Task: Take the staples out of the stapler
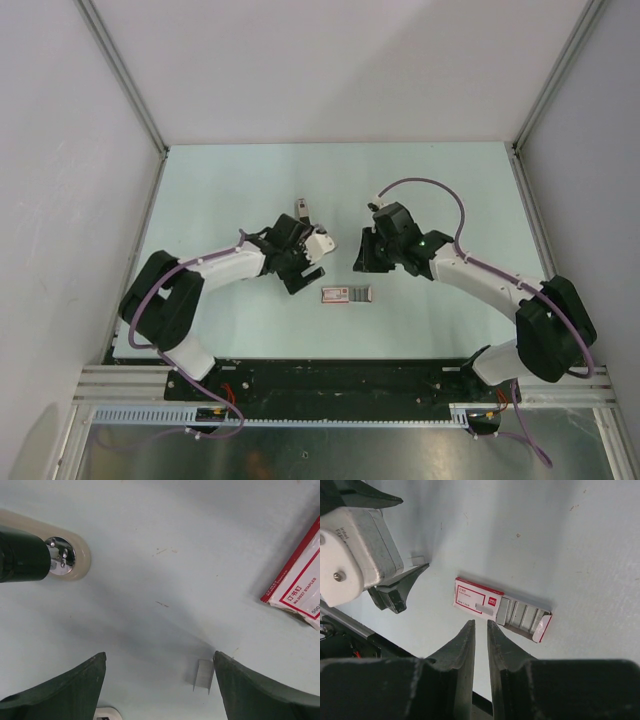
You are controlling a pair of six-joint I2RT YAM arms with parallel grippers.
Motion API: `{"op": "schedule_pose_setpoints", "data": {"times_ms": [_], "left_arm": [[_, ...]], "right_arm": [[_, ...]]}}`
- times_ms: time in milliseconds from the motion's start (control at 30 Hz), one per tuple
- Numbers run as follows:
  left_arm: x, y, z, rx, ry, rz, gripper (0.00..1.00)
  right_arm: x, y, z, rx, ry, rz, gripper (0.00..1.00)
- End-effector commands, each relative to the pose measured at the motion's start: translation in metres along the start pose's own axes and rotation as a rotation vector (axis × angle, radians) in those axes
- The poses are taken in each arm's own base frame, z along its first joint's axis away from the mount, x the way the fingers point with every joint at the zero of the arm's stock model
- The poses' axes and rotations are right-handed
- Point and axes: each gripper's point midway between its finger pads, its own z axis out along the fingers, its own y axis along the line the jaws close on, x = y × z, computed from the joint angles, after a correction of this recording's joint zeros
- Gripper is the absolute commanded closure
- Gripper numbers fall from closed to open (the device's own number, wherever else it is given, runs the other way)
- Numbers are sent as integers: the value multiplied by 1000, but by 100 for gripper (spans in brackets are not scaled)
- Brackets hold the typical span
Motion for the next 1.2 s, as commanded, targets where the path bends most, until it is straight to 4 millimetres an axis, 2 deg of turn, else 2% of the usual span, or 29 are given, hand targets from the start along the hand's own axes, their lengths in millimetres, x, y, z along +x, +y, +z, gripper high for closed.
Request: {"op": "schedule_pose_setpoints", "data": {"times_ms": [0, 333, 533, 767, 1000, 1167], "left_arm": [[3, 1, -4, -16, -4, 41, 10], [15, -23, -8, 65, 23, 86, 23], [14, -35, -18, 127, 21, 125, 25], [15, -37, -13, 158, 44, 155, 33], [2, -35, -4, 180, 37, 152, 38], [1, -34, 0, 189, 46, 156, 42]], "right_arm": [[-11, 6, -12, -27, -34, -12, 80], [-11, 3, -12, -21, -36, -5, 81], [-12, 2, -12, -16, -40, -3, 81], [-12, 4, -13, -20, -43, -2, 84], [-10, 5, -13, -18, -40, -8, 87], [-9, 6, -12, -19, -38, -10, 90]]}}
